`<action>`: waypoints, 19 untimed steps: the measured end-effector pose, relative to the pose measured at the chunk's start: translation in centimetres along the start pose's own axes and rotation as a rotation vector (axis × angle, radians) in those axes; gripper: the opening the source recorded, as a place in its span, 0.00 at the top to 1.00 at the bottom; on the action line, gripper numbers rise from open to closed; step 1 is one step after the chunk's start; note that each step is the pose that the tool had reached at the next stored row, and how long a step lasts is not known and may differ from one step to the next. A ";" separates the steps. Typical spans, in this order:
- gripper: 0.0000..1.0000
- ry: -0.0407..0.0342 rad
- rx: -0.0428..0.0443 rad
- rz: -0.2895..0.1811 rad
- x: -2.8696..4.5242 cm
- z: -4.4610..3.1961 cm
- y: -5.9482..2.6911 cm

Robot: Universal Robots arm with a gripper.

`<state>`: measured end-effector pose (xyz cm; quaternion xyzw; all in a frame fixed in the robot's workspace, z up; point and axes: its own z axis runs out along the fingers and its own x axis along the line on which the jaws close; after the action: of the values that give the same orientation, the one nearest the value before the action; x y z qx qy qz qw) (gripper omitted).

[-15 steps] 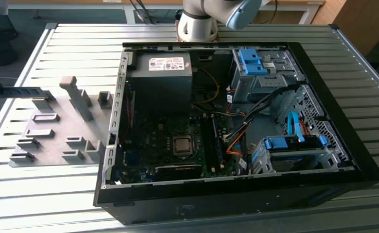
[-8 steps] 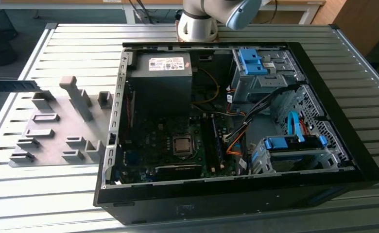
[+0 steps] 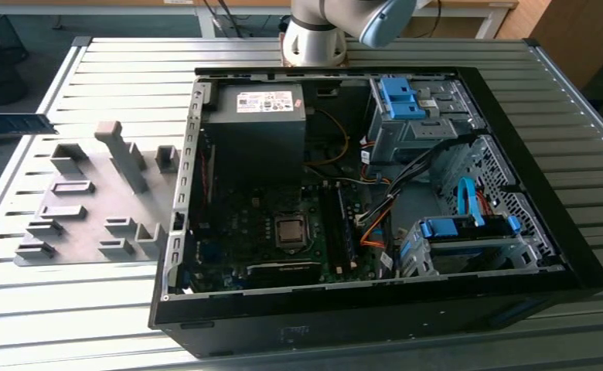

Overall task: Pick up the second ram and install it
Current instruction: 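Pick up the second ram and move it above second insertion slot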

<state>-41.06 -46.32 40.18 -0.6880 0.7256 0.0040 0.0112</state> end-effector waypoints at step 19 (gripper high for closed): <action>0.86 -0.0004 -0.0009 -0.036 -0.09 -0.07 -1.69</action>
<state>-39.37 -46.32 40.26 -0.7009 0.7131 0.0042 0.0111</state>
